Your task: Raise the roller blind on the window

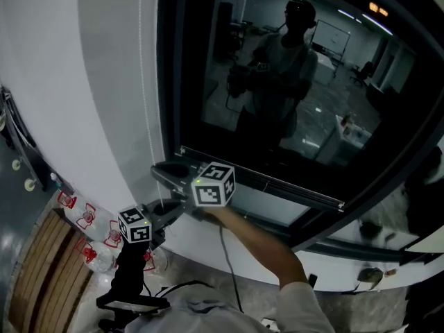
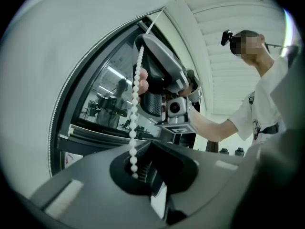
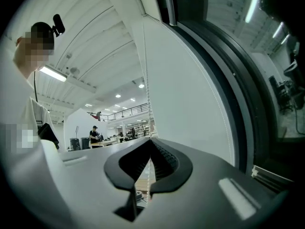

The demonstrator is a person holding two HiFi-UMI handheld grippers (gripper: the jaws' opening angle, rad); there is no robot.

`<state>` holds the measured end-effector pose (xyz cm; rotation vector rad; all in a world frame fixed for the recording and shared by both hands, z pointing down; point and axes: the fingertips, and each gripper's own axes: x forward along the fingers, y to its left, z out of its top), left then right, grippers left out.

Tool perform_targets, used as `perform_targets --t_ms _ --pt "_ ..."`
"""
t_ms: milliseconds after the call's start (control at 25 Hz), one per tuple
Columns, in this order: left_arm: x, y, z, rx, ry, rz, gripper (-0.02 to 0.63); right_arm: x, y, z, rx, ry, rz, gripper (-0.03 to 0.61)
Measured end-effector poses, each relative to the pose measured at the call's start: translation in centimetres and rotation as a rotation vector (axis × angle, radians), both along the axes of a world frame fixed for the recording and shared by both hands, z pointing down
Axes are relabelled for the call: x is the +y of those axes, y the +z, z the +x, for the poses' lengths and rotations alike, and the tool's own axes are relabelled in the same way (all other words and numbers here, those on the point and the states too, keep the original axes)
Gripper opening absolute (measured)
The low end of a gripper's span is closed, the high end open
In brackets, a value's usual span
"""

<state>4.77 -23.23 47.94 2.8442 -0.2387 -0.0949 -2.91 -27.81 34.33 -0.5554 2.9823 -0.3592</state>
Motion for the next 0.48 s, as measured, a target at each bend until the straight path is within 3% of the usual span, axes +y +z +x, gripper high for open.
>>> perform_targets --t_ms 120,320,480 --pt "-0.2 1.7 -1.5 -0.029 -0.112 0.009 0.004 -0.2 -0.1 0.9 -0.010 0.031 -0.008 0.006" --pt "0.3 6.4 -6.8 -0.092 -0.343 -0.023 0.187 -0.5 -0.4 1.1 -0.028 0.061 -0.015 0.006" --pt "2.1 7.7 -8.9 -0.132 -0.496 -0.011 0.198 0.2 -1.1 3.8 -0.039 0.145 0.031 0.011"
